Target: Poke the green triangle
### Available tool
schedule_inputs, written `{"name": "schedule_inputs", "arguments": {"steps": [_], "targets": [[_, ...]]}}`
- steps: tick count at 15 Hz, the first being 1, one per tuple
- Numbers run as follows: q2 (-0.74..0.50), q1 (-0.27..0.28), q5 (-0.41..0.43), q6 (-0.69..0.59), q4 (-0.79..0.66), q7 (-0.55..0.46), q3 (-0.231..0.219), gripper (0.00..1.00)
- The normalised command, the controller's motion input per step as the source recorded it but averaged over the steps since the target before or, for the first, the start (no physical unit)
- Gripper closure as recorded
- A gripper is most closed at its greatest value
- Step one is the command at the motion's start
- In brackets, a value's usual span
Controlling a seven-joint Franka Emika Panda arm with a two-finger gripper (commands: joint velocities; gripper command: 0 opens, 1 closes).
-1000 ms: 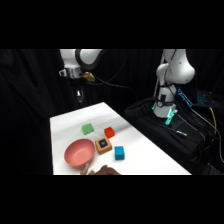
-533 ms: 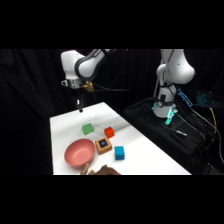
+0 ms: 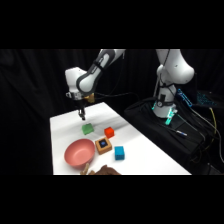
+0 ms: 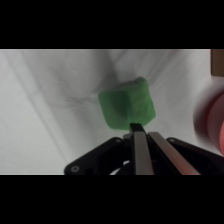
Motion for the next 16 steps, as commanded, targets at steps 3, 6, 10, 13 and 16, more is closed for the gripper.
{"name": "schedule_inputs", "arguments": {"steps": [3,6,10,13,16], "targets": [[0.29,-0.095,0.127,0.12,0.22,0.03,0.122,0.99],[0.28,-0.08,0.116,0.09,0.25,0.03,0.121,0.99],[0.23,-0.066,0.095,0.03,0.21,0.04,0.098,0.99],[-0.13,-0.012,0.05,0.02,-0.09,0.08,0.042,0.98],[-0.55,0.027,0.017,-0.05,-0.39,0.07,0.003,0.98]]}}
